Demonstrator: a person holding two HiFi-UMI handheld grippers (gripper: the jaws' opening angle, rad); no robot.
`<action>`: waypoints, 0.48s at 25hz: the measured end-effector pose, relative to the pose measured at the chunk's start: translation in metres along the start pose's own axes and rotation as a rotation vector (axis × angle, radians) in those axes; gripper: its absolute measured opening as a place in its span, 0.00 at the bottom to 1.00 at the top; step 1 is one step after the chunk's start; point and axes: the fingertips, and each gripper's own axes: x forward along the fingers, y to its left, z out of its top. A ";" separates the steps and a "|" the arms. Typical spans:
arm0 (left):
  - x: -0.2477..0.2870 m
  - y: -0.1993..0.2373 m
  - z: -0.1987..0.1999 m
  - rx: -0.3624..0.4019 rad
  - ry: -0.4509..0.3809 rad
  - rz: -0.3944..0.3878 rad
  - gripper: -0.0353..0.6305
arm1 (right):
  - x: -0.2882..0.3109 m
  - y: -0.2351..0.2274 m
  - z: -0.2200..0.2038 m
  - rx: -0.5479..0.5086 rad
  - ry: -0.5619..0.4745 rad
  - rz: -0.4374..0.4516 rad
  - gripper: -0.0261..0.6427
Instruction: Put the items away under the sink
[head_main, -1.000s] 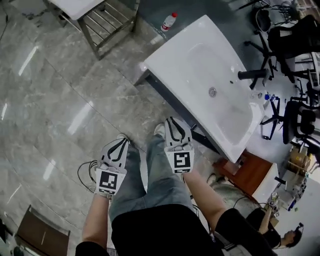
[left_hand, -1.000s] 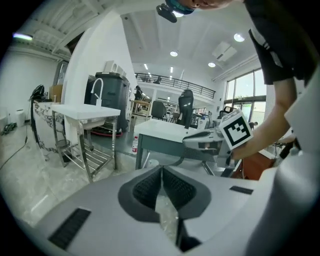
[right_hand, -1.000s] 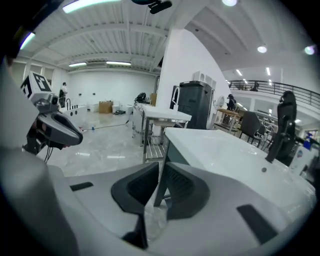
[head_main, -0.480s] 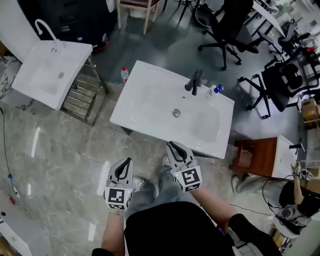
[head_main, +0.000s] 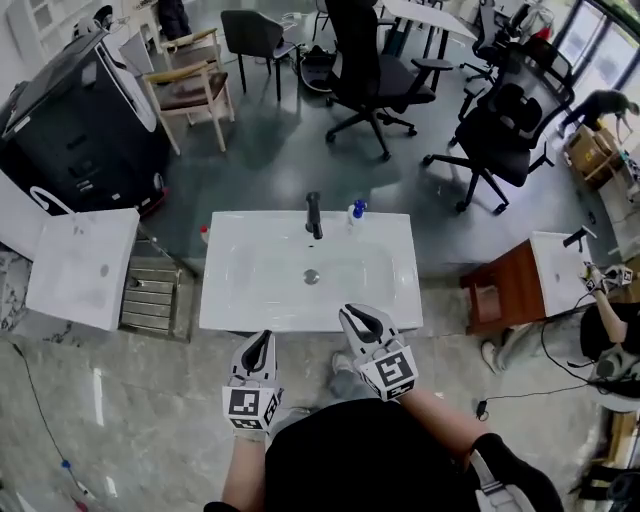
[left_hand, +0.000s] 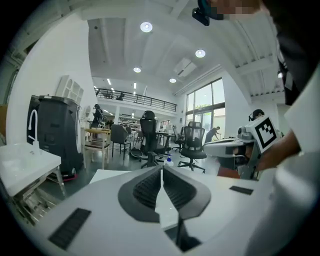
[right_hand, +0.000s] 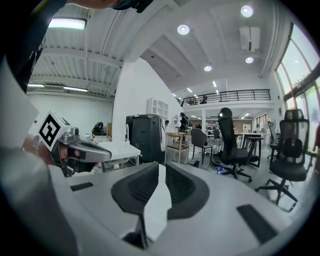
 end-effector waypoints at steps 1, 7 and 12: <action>0.006 -0.005 0.005 0.004 -0.005 -0.019 0.10 | -0.004 -0.004 0.002 0.008 -0.004 -0.005 0.13; 0.033 -0.038 0.028 0.038 -0.024 -0.114 0.10 | -0.023 -0.023 0.015 0.015 -0.044 -0.050 0.13; 0.045 -0.048 0.035 0.054 -0.025 -0.149 0.10 | -0.028 -0.032 0.010 0.021 -0.053 -0.086 0.13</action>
